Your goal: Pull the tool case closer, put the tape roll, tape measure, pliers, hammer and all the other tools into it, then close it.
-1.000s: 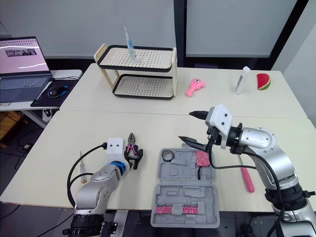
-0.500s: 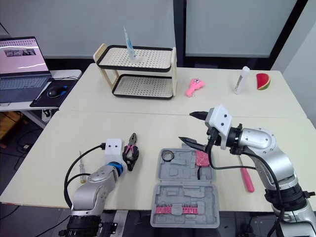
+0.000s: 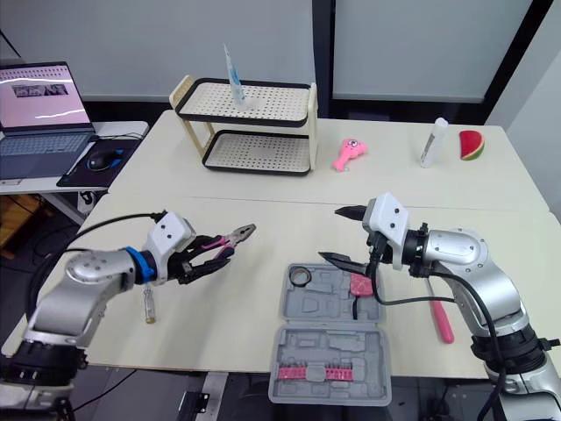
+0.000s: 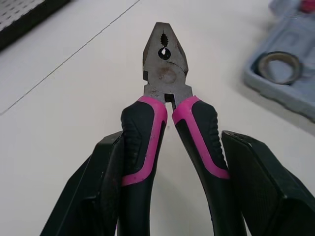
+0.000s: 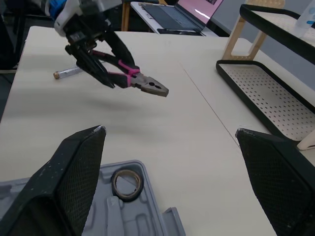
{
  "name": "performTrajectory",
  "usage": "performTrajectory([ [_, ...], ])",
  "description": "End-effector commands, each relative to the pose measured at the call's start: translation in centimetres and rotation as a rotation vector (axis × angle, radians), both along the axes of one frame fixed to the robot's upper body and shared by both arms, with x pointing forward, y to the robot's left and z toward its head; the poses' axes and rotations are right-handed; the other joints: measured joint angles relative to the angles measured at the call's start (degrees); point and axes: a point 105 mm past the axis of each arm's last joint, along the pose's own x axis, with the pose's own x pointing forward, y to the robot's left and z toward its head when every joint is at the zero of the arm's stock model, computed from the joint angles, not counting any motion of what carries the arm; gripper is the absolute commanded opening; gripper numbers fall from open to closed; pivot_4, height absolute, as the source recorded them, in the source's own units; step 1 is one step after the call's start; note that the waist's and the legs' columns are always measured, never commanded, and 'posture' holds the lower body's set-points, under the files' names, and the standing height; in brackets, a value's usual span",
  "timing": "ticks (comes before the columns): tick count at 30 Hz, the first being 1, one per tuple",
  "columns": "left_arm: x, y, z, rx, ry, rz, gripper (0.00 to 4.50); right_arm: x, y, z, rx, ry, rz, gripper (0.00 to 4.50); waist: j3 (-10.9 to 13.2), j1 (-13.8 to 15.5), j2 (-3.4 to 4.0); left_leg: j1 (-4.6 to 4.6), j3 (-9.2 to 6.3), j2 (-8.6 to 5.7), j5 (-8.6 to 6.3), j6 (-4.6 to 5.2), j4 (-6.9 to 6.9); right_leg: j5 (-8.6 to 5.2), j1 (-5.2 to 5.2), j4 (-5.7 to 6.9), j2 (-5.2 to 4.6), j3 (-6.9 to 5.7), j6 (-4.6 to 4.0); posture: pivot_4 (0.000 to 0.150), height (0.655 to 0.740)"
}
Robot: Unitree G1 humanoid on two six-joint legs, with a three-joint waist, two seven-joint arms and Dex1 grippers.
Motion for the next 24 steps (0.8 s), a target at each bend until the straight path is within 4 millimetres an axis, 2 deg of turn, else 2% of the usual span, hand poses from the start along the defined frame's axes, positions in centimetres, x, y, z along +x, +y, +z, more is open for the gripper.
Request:
performTrajectory([
  [1, -1.0, -1.5, 0.7, 0.054, 0.029, -0.183, 2.68, -0.1, 0.0, 0.2, -0.121, -0.050, 0.035, 4.50, 0.0, -0.1, 0.02, -0.01, 0.02, 0.00, -0.01, 0.01, 0.00, 0.00, -0.03, 0.02, 0.00, 0.01, 0.00, 0.150, 0.7400],
  [4, -1.0, -3.9, 1.2, 0.085, 0.041, -0.294, 2.68, 0.0, 0.7, -0.1, -0.199, -0.042, 0.035, 4.50, 0.0, -0.2, 0.01, -0.11, 0.04, 0.05, -0.02, 0.04, 0.00, 0.00, -0.24, 0.10, 0.07, 0.05, 0.00, 0.150, 0.7400],
  [7, -1.1, -6.1, 1.5, 0.090, 0.045, -0.377, 2.68, -0.8, 2.0, -0.2, -0.241, -0.039, 0.083, 4.50, 0.0, -0.2, 0.01, -0.27, -0.01, 0.09, -0.02, 0.05, 0.09, 0.00, -0.33, 0.14, 0.13, 0.04, 0.00, 0.150, 0.7400],
  [11, -1.5, -8.9, 1.7, 0.078, 0.053, -0.487, 2.68, -1.4, 3.4, -1.4, -0.312, -0.034, 0.118, 4.50, 0.0, -0.2, 0.02, -0.56, -0.09, 0.09, 0.01, -0.01, 0.37, 0.00, -0.47, 0.15, 0.13, -0.01, 0.00, 0.150, 0.7400],
  [19, -1.7, -10.8, 1.6, 0.069, 0.056, -0.562, 2.68, -0.5, 4.5, -2.8, -0.394, -0.032, 0.083, 4.50, 0.0, -0.3, 0.02, -0.75, -0.15, 0.06, 0.03, -0.04, 0.51, 0.00, -0.71, 0.46, 0.12, -0.01, 0.00, 0.150, 0.7400],
  [24, -2.0, -11.0, 1.4, 0.066, 0.061, -0.574, 2.68, -0.6, 5.1, -3.4, -0.418, -0.015, 0.094, 4.50, 0.0, -0.3, 0.01, -0.83, -0.16, 0.05, 0.05, -0.08, 0.54, 0.00, -0.80, 0.54, 0.12, -0.02, 0.00, 0.150, 0.7400],
])
